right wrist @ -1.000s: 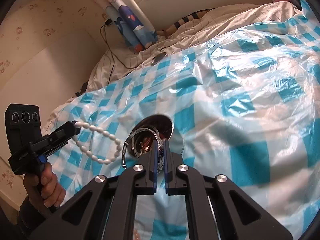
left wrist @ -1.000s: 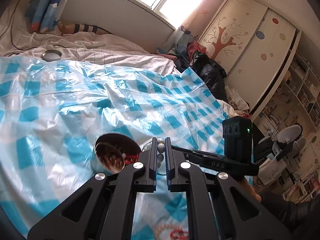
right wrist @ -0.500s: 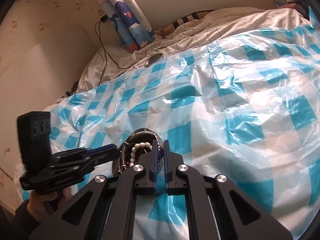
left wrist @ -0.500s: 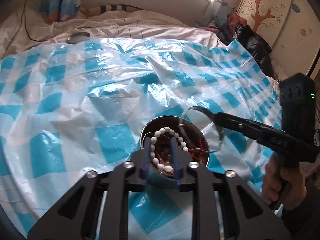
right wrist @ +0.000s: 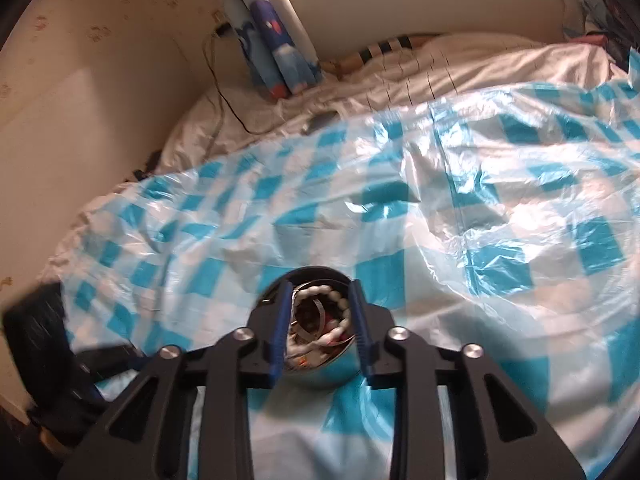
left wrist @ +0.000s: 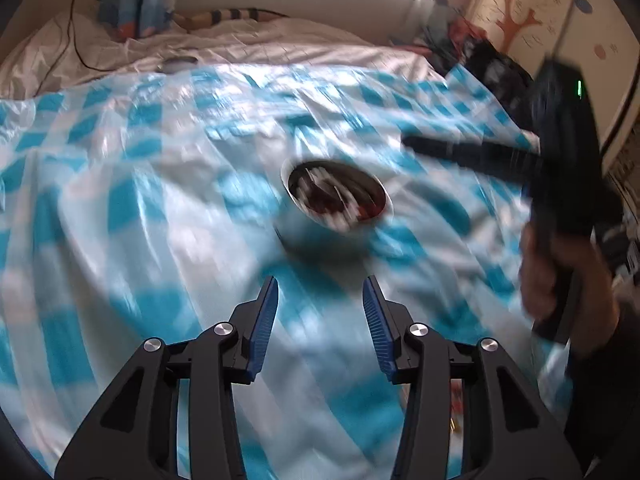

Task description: Organize jewelry

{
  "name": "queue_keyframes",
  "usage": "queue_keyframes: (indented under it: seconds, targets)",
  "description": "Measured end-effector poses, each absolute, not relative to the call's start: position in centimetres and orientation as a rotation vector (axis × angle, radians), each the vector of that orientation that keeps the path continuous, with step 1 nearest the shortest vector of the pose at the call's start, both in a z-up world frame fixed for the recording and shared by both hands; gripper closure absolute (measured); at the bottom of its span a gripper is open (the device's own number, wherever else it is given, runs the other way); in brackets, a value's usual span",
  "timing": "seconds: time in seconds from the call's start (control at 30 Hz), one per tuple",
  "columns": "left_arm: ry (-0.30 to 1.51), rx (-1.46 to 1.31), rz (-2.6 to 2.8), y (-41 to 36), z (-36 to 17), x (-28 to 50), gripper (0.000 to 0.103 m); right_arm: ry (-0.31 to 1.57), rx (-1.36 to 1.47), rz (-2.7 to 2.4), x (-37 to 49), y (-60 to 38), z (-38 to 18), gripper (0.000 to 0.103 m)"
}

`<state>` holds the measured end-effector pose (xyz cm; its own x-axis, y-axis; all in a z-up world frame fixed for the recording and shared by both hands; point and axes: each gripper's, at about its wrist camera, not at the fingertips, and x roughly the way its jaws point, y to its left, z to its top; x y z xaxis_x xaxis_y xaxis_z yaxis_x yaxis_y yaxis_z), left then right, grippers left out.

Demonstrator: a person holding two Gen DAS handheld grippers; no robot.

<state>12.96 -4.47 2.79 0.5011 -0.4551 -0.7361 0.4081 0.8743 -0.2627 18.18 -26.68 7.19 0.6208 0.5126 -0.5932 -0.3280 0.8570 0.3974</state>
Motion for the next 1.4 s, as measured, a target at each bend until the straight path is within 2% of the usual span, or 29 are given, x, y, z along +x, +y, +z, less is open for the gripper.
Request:
queue_keyframes:
  seconds: [0.03,0.13,0.37,0.5,0.57,0.87,1.13,1.23,1.4]
  targets:
    - [0.919,-0.043,-0.544,-4.9,2.3,11.7,0.061,0.755,0.266,0.495,17.1,-27.0,7.5,0.069]
    - [0.940,0.004,-0.585,-6.1,1.5,8.9,0.061,0.766,0.291,0.500,13.8,-28.2,7.7,0.056]
    - [0.920,0.042,-0.570,-6.8,1.5,6.1,0.059,0.920,0.338,0.489,5.2,-30.1,3.3,0.055]
    - [0.893,0.070,-0.542,-6.8,2.0,5.9,0.058,0.921,0.251,0.514,2.8,-28.3,2.9,0.054]
    - [0.886,0.094,-0.535,-7.0,2.1,6.1,0.057,0.929,0.191,0.543,2.2,-26.9,2.7,0.049]
    - [0.828,0.244,-0.508,-8.3,2.7,5.1,0.055,0.975,-0.001,0.552,1.0,-24.2,0.8,0.048]
    - [0.803,0.302,-0.507,-9.0,2.7,4.5,0.052,0.984,-0.030,0.557,0.8,-23.9,0.5,0.049]
    - [0.800,0.316,-0.506,-9.2,2.6,4.4,0.051,0.985,-0.040,0.556,0.8,-23.8,0.5,0.058]
    - [0.794,0.337,-0.501,-9.4,2.5,4.2,0.050,0.982,-0.009,0.557,0.8,-24.2,0.6,0.087]
